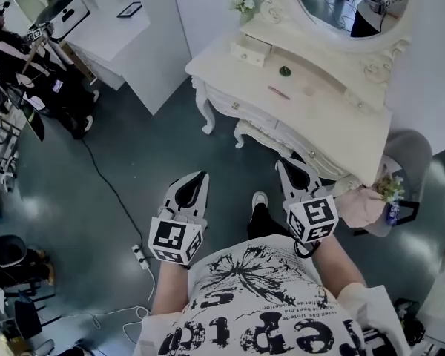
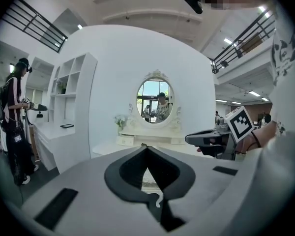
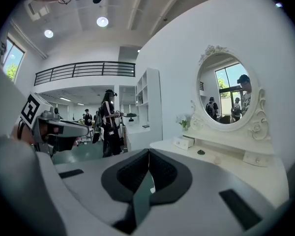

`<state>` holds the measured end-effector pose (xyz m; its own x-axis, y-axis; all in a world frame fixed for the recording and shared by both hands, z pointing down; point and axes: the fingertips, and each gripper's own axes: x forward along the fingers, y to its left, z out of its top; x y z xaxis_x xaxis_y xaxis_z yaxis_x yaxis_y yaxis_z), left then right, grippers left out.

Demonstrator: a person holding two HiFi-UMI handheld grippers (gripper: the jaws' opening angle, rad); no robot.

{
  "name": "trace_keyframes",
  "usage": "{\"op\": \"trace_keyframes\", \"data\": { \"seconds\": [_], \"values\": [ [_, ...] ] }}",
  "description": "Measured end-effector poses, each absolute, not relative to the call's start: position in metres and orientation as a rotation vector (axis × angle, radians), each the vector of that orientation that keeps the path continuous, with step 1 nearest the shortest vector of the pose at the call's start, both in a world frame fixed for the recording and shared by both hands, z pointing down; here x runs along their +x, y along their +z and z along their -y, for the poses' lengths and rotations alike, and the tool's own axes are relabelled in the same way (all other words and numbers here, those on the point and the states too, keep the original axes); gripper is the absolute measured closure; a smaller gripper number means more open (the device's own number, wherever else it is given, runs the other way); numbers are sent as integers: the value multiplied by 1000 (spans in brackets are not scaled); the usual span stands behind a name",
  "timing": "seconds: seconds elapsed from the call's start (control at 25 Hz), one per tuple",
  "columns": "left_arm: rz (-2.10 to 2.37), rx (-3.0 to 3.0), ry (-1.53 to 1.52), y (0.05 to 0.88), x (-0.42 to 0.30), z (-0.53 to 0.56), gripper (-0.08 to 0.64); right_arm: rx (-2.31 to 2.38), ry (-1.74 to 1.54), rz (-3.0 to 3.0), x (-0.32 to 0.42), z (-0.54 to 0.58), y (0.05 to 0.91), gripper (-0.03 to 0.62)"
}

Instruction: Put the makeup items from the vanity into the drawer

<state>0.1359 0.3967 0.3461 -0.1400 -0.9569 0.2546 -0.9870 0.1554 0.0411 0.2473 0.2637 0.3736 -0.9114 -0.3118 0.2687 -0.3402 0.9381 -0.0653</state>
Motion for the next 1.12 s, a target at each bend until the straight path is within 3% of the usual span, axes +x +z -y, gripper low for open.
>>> {"op": "trace_keyframes", "data": {
  "seconds": [0.44,1.12],
  "values": [
    [2149,1993,316,346,64,-193,555,514,207,2813,170,-63,384,574],
    [1635,2386,409,384,-64,0,555,1008,384,2519,94,65,437,574]
  ]
}}
